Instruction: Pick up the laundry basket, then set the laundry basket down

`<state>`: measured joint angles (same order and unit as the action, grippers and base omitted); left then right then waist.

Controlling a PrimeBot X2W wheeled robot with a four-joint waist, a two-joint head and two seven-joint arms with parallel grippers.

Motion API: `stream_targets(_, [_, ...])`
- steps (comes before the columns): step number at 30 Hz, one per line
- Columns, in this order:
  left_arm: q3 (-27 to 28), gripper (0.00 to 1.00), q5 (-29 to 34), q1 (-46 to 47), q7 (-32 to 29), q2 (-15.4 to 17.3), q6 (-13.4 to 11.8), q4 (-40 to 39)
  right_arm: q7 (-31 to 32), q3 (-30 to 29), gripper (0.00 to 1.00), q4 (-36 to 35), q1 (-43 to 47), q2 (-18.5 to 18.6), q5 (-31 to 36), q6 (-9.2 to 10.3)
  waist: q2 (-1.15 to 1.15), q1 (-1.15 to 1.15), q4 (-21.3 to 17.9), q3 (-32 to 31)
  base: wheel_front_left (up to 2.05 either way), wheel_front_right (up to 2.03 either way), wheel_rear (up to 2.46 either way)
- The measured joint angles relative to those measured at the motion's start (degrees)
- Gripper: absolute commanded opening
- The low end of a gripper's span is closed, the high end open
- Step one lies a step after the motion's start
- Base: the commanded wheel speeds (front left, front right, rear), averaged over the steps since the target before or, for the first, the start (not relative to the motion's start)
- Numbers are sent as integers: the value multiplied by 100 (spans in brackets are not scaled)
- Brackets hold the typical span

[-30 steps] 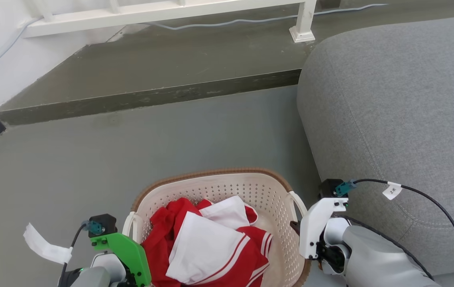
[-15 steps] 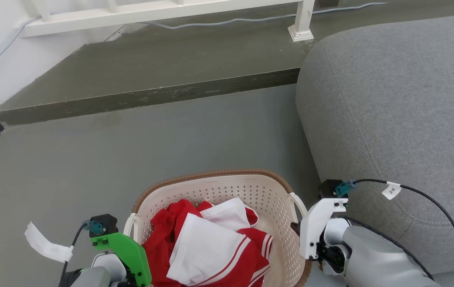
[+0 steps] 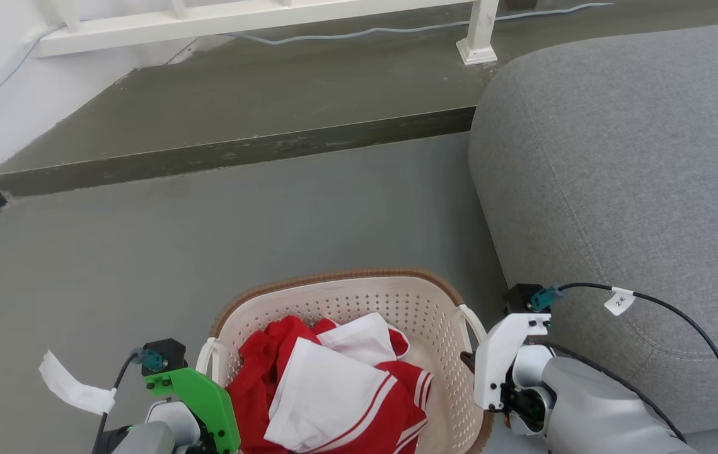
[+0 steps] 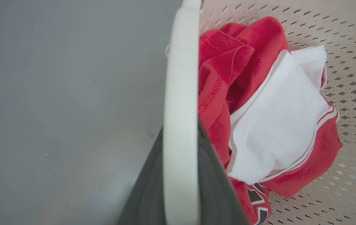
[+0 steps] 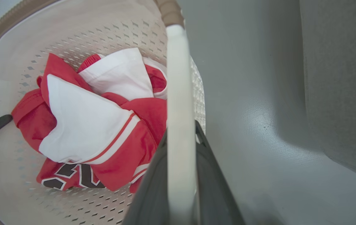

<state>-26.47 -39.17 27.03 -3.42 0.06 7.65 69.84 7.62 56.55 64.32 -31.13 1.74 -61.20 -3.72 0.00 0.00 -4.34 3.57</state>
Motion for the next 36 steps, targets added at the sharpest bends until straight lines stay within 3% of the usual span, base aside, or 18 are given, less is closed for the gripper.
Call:
stream_targets(17, [-35,0,-47,15,3,2,0,-45,-1,56,0,-12,-44,16,-97,35,0,0,-6,128,0,0,0])
stream_targets(36, [-83,0,-38,604,333,135,-1,-313,-213,56,0,-143,-703,67,-97,134,0,0,-23,994,0,0,0])
